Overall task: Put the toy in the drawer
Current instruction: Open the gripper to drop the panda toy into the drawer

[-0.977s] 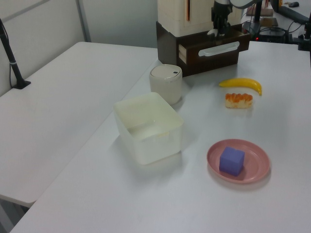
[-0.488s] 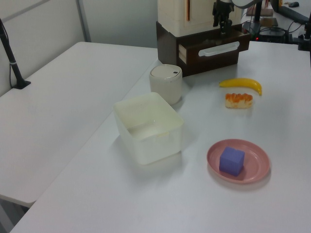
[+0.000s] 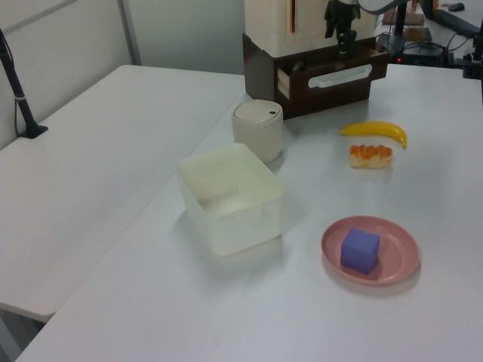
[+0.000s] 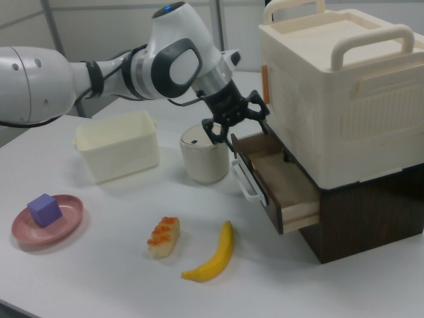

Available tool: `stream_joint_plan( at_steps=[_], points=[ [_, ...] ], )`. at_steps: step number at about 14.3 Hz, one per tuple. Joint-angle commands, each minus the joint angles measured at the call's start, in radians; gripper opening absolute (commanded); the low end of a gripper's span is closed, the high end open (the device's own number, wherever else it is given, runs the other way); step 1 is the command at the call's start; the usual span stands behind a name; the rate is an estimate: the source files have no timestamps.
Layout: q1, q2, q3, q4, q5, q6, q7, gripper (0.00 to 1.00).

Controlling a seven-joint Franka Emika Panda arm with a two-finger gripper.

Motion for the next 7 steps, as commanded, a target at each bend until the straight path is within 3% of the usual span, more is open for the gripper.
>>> stream_joint_plan(
  at_steps=[1, 3, 7],
  points=[
    [0.074, -0.008, 0.0, -0.006, 0.001, -0.021, 0.231, 1.0],
    [0.103, -0.025, 0.018, -0.011, 0.008, -0.11, 0.335, 1.0],
    [0.115, -0.073, 0.06, -0.005, 0.16, -0.266, 0.461, 1.0]
  ],
)
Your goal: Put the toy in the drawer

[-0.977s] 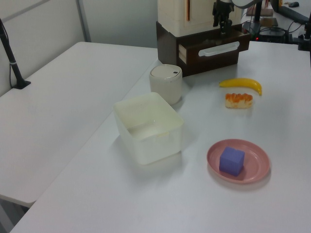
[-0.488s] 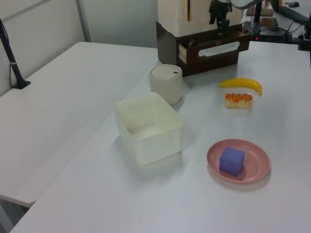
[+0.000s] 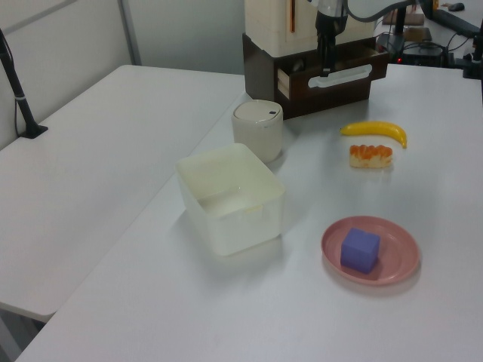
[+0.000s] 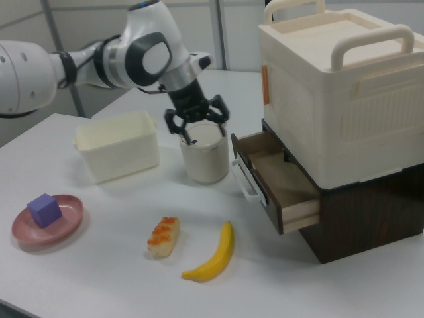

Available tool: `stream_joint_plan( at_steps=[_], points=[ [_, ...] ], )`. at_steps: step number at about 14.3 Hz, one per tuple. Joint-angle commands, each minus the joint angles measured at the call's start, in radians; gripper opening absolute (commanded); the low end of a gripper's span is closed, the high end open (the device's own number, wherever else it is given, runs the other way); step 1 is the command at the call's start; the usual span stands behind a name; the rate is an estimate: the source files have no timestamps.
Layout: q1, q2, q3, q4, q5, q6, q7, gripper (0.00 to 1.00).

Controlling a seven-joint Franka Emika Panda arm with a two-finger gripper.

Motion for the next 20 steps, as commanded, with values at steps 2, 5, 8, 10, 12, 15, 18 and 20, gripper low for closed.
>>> stream_joint_plan(
  at_steps=[2, 5, 8, 10, 12, 15, 18, 20],
  points=[
    [0.039, -0.081, 0.022, -0.006, 0.128, -0.175, 0.172, 1.0],
    [0.08, -0.119, 0.022, -0.011, 0.149, -0.221, 0.343, 1.0],
    [0.141, -0.153, 0.006, -0.012, 0.151, -0.286, 0.465, 1.0],
    [0.168, -0.17, -0.006, -0.014, 0.154, -0.31, 0.542, 1.0],
    [0.18, -0.187, -0.012, -0.029, 0.154, -0.333, 0.566, 1.0],
    [0.201, -0.208, -0.039, -0.044, 0.154, -0.346, 0.517, 1.0],
    [0.278, -0.222, -0.135, -0.045, 0.154, -0.369, 0.461, 1.0],
    [0.272, -0.217, -0.135, -0.04, 0.154, -0.367, 0.464, 1.0]
  ],
)
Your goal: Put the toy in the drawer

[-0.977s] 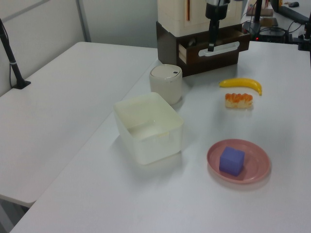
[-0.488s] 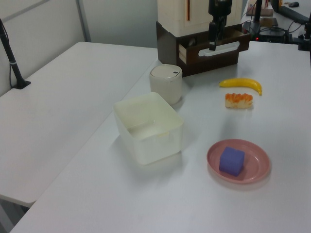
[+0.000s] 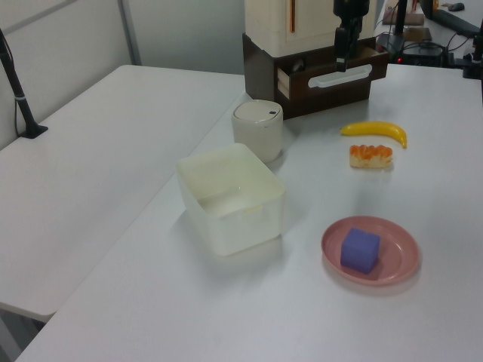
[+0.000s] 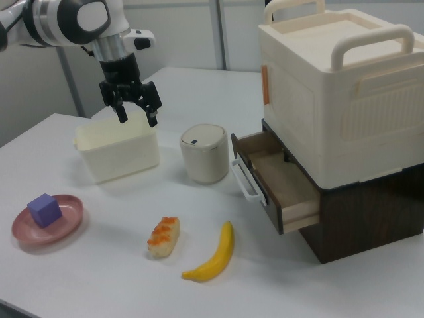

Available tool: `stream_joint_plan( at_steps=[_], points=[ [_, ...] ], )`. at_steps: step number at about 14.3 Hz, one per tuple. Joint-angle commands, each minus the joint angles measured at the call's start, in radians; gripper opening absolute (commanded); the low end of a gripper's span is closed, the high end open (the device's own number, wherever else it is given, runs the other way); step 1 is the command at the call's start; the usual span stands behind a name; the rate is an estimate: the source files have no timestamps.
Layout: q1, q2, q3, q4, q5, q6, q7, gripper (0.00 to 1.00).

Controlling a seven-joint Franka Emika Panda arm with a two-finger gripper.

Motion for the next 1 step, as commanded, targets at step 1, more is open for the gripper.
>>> stream_joint_plan(
  at_steps=[1],
  points=[
    [0.029, -0.034, -0.035, -0.033, 0.024, -0.015, -0.023, 1.0]
  ],
)
